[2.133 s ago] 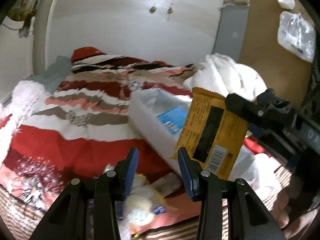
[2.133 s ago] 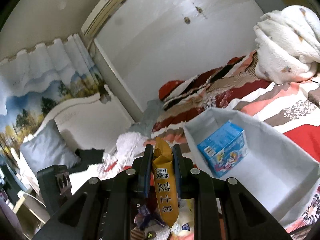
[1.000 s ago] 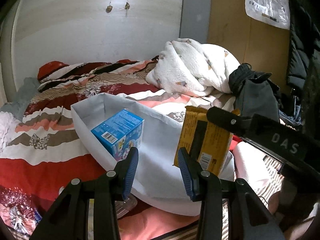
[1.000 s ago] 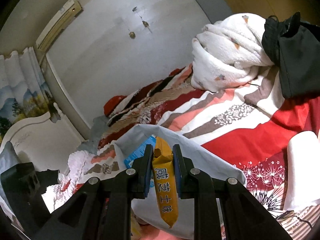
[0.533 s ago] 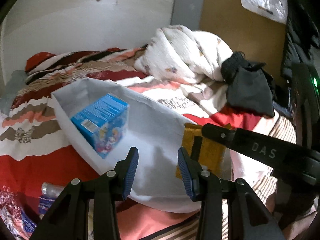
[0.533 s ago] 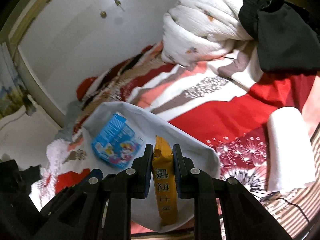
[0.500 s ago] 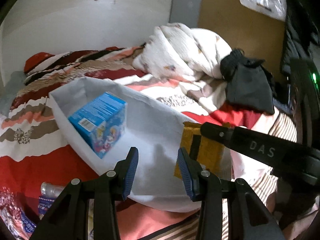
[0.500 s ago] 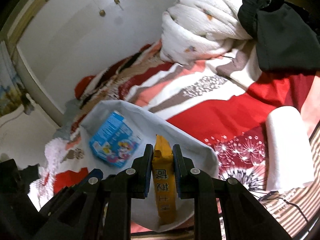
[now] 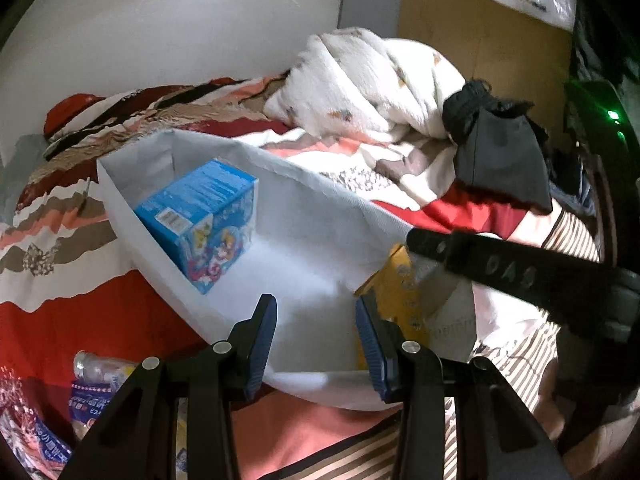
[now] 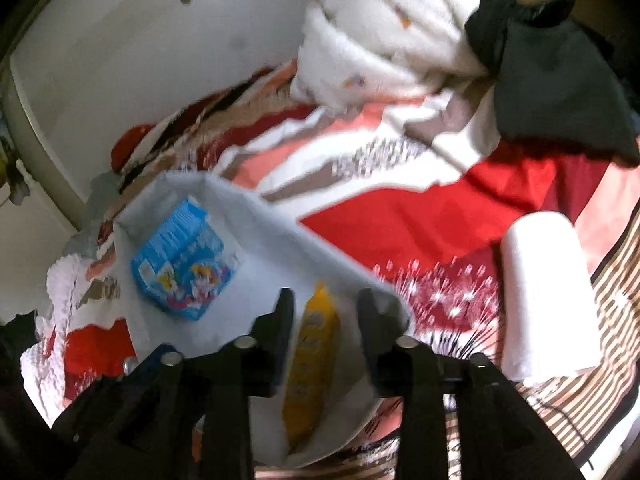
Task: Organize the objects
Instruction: 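Lower the yellow packet into the white box and open the right gripper, then move the right gripper to the clear bread bag with yellow tape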
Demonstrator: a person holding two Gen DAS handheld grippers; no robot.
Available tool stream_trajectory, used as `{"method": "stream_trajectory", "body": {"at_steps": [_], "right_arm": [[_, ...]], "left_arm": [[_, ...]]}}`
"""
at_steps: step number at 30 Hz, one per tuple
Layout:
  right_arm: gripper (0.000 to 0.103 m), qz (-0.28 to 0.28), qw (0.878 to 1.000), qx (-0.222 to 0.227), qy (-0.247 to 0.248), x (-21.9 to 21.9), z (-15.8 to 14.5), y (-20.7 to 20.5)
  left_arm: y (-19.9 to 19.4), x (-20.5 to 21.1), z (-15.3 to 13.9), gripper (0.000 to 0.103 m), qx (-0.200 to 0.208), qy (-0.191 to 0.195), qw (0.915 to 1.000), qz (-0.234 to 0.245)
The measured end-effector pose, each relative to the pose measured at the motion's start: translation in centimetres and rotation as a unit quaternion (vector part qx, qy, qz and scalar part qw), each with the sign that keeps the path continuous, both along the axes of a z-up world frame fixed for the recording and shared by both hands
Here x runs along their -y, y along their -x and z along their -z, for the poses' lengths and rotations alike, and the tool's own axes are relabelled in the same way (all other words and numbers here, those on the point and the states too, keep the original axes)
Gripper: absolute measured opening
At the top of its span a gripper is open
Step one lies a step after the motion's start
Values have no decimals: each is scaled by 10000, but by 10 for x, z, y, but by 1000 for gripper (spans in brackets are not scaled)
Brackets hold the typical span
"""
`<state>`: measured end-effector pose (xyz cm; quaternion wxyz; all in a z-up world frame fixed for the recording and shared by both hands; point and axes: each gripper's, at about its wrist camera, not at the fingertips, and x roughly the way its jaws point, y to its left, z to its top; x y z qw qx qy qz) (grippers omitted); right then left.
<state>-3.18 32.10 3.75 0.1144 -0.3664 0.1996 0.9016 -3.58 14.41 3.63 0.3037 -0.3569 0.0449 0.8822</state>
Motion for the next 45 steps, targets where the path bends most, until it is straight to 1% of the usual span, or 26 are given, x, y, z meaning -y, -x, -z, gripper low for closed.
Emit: {"method": "stream_trajectory", "body": {"at_steps": [1, 2, 5, 7, 10, 11, 12, 14, 15, 16, 17, 18, 21, 23, 25, 27, 30, 32, 34, 35, 37, 38, 40, 41, 42, 45], "right_arm": [[50, 24, 9998, -173, -91, 2, -7, -4], [53, 26, 9993, -336, -143, 3, -12, -7], [54, -160, 9956, -899, -222, 12, -30, -15], [57, -527, 9897, -1307, -268, 25, -42, -22], [68, -1338, 9753, -1756, -96, 46, -54, -26], [71, -1641, 9700, -1794, -11, 54, -55, -25], [71, -1981, 9640, -1773, 54, 63, -55, -23], [71, -2539, 9546, -1558, -11, 86, -50, -17], [71, -2735, 9513, -1415, -142, 98, -47, -14], [71, -2941, 9472, -1242, -304, 112, -42, -10], [71, -3143, 9426, -1038, -445, 125, -36, -5], [71, -3262, 9395, -910, -517, 132, -31, -3], [71, -3621, 9281, -418, -759, 161, -14, 7], [71, -3864, 9184, -193, -828, 178, -3, 10], [71, -4038, 9106, -15, -881, 194, 11, 14], [71, -4141, 9058, 187, -877, 207, 26, 18], [71, -4219, 8986, 678, -994, 224, 58, 30], [71, -4144, 8947, 1041, -1299, 232, 82, 38], [74, -4149, 8919, 1084, -1432, 234, 97, 42], [78, -4126, 8944, 1082, -1343, 231, 100, 45], [80, -4037, 9016, 1174, -1020, 224, 104, 50], [81, -4021, 9034, 1264, -785, 219, 107, 52], [88, -3824, 9140, 1351, -78, 202, 117, 55], [88, -3809, 9155, 1280, 172, 195, 122, 55], [88, -3854, 9142, 1217, 296, 190, 123, 54], [88, -3874, 9116, 1323, 388, 188, 122, 50]], "left_arm": [[0, 6, -3, 39, -13, -58, 10000, -50], [0, 10, -4, 39, -26, -100, 9999, -90], [-2, 32, -10, 39, -57, -242, 9992, -318], [-4, 51, -13, 39, -97, -304, 9980, -544], [-10, 82, -16, 39, -106, -380, 9948, -943], [-11, 92, -15, 39, -90, -424, 9931, -1087], [-13, 109, -14, 39, -38, -504, 9902, -1306], [-15, 133, -13, 39, 24, -483, 9837, -1731], [-14, 140, -13, 39, 12, -423, 9812, -1884], [-13, 153, -13, 39, 0, -332, 9755, -2176], [-12, 159, -13, 39, 23, -328, 9724, -2309], [-9, 174, -13, 39, 137, -446, 9660, -2543], [-4, 204, -5, 39, 494, -958, 9526, -2846], [-3, 214, 0, 39, 558, -965, 9458, -3049], [0, 221, 5, 39, 602, -837, 9390, -3281], [0, 227, 9, 39, 695, -913, 9344, -3373], [0, 232, 12, 39, 763, -1096, 9296, -3436], [0, 231, 12, 39, 709, -979, 9286, -3509], [0, 231, 13, 39, 675, -888, 9283, -3547], [0, 231, 11, 39, 681, -876, 9282, -3553], [2, 233, 14, 39, 741, -904, 9275, -3550], [1, 235, 15, 39, 758, -921, 9272, -3552], [1, 240, 16, 39, 789, -958, 9255, -3579], [1, 242, 17, 39, 795, -974, 9246, -3596], [1, 243, 17, 39, 802, -1001, 9235, -3616], [1, 245, 16, 39, 828, -1118, 9217, -3622]]}}
